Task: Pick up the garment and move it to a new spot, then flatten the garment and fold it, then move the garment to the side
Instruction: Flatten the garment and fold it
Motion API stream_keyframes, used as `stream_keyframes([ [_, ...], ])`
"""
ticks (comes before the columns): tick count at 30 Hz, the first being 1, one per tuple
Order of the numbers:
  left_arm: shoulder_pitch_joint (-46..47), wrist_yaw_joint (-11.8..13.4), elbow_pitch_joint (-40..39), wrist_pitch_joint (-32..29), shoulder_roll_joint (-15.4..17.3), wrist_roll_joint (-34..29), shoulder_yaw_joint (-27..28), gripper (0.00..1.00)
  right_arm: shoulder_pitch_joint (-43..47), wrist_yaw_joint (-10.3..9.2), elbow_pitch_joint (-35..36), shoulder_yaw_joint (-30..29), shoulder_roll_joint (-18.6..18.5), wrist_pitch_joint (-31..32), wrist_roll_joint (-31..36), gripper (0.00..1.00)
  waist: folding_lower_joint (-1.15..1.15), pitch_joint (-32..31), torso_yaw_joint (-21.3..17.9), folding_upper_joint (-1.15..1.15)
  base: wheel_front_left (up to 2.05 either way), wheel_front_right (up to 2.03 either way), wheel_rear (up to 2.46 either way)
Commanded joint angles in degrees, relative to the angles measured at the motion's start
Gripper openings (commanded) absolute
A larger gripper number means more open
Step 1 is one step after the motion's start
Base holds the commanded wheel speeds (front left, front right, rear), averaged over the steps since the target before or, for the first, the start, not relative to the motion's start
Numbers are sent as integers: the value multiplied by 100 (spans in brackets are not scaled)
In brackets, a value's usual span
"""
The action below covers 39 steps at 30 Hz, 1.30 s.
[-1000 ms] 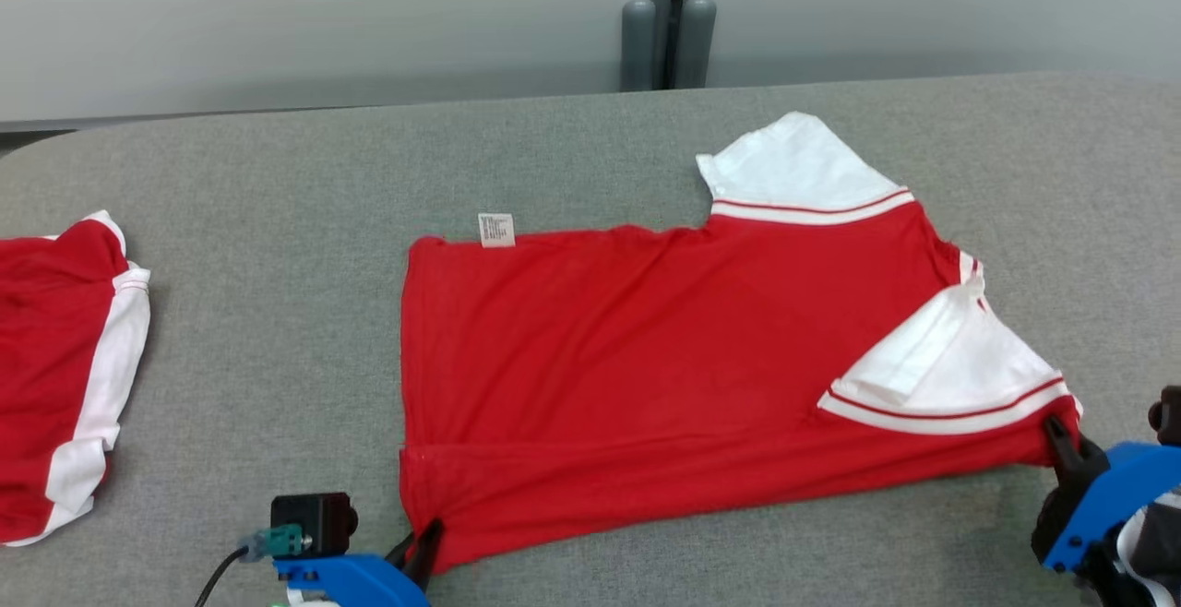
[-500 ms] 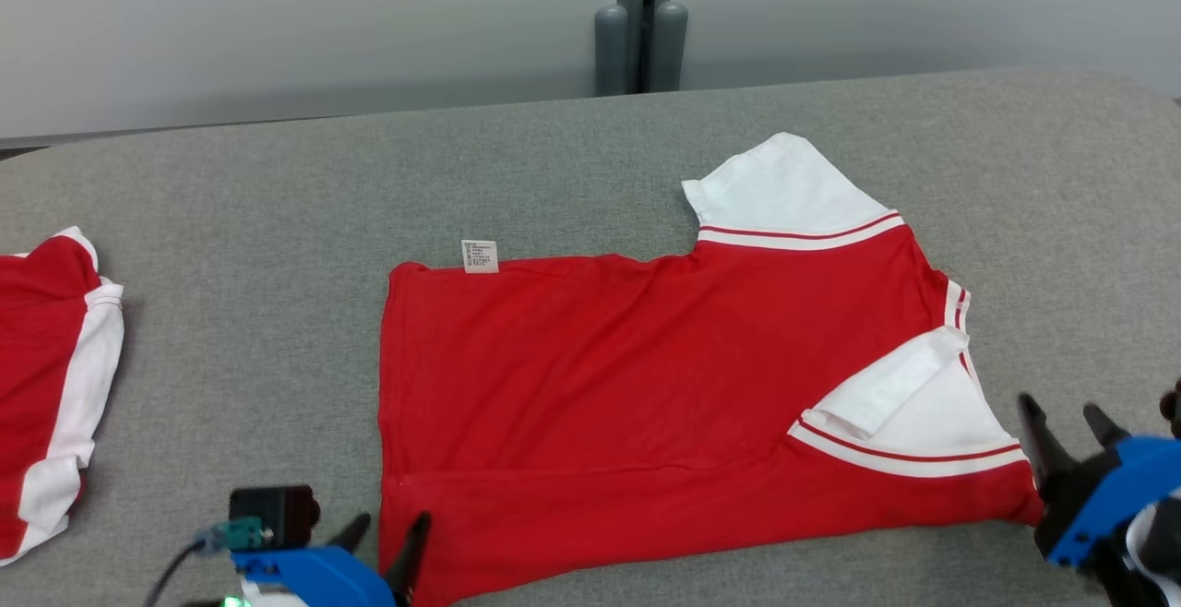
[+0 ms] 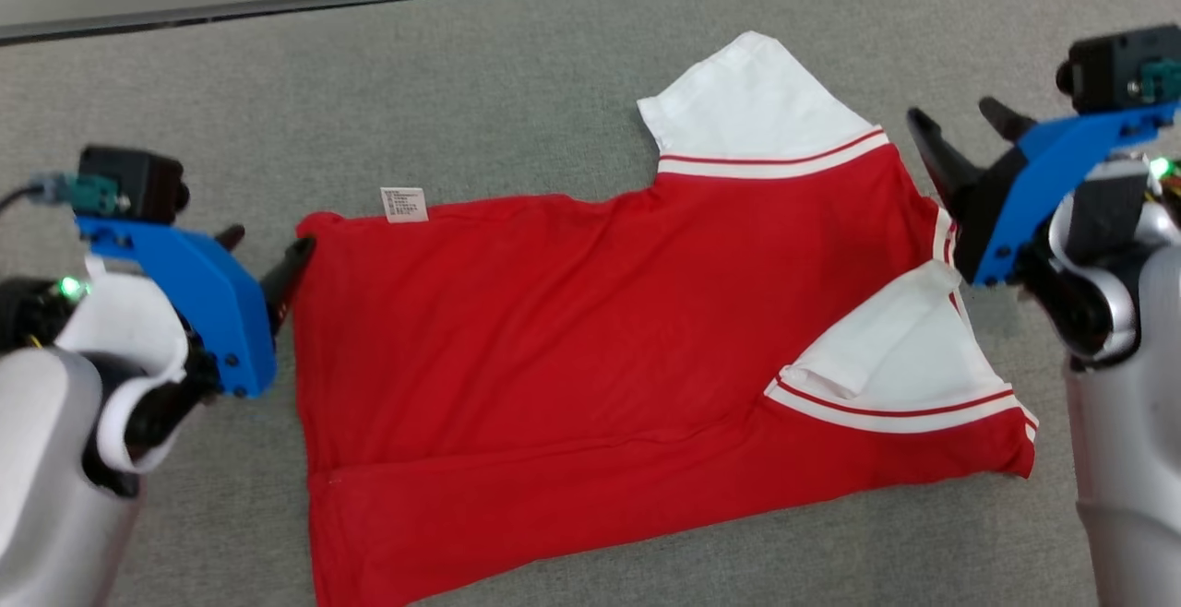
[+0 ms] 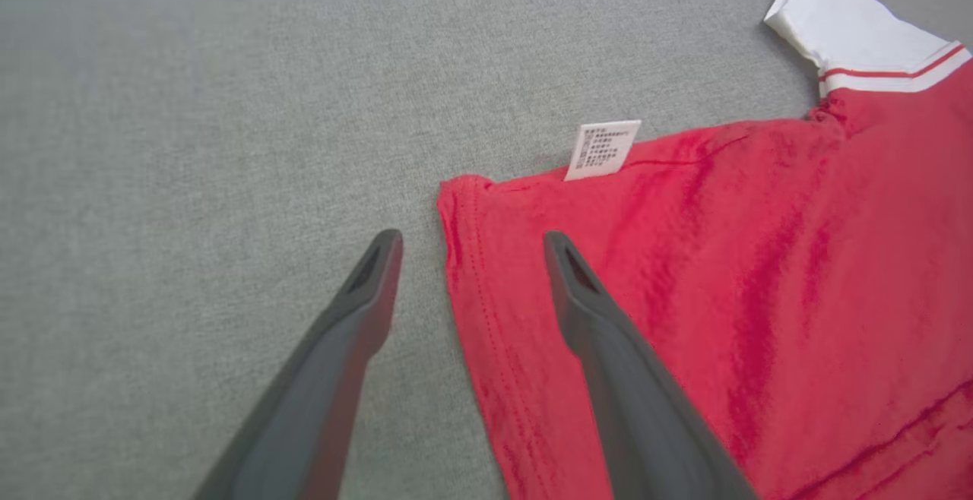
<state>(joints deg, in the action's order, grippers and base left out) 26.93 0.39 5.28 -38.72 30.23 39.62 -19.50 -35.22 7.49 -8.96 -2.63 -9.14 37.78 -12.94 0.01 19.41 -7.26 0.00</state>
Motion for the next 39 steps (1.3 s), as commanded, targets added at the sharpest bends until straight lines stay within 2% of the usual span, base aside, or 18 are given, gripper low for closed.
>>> stream_keyframes([
  [1, 306, -137, 59, -160, 88, -35, -64, 100, -323, 1, -157, 130, -72, -92, -45, 100, -1, 199, 7, 0, 0, 0, 0],
  [5, 744, -316, 186, -415, 202, -140, -223, 100, -874, 1, -577, 385, -74, -351, -161, 100, -1, 540, -73, 0, 0, 0, 0],
  [10, 693, -243, 188, -358, 141, -198, -264, 100, -1114, 1, -823, 537, -94, -618, -254, 100, -1, 820, -114, 0, 0, 0, 0],
  [21, 629, -98, 360, -4, 130, -417, -303, 99, -1339, 1, -1175, 598, -442, -869, -431, 100, -1, 1115, -51, 0, 0, 0, 0],
  [22, 641, -104, 380, -13, 123, -423, -322, 45, -1360, 1, -1207, 599, -456, -856, -423, 100, -1, 1122, -31, 0, 0, 0, 0],
  [23, 643, -112, 405, -91, 108, -398, -350, 0, -1387, 1, -1252, 591, -471, -813, -429, 100, -1, 1130, -7, 0, 0, 0, 0],
  [29, 712, -217, 172, 92, -122, -331, -453, 0, -1805, 1, -1583, 502, -530, -636, -332, 100, -1, 1262, 266, 0, 0, 0, 0],
  [39, 892, -404, -53, 741, -767, -478, -870, 0, -2702, 1, -2754, 204, -697, -675, 301, 100, -1, 1611, 1108, 0, 0, 0, 0],
])
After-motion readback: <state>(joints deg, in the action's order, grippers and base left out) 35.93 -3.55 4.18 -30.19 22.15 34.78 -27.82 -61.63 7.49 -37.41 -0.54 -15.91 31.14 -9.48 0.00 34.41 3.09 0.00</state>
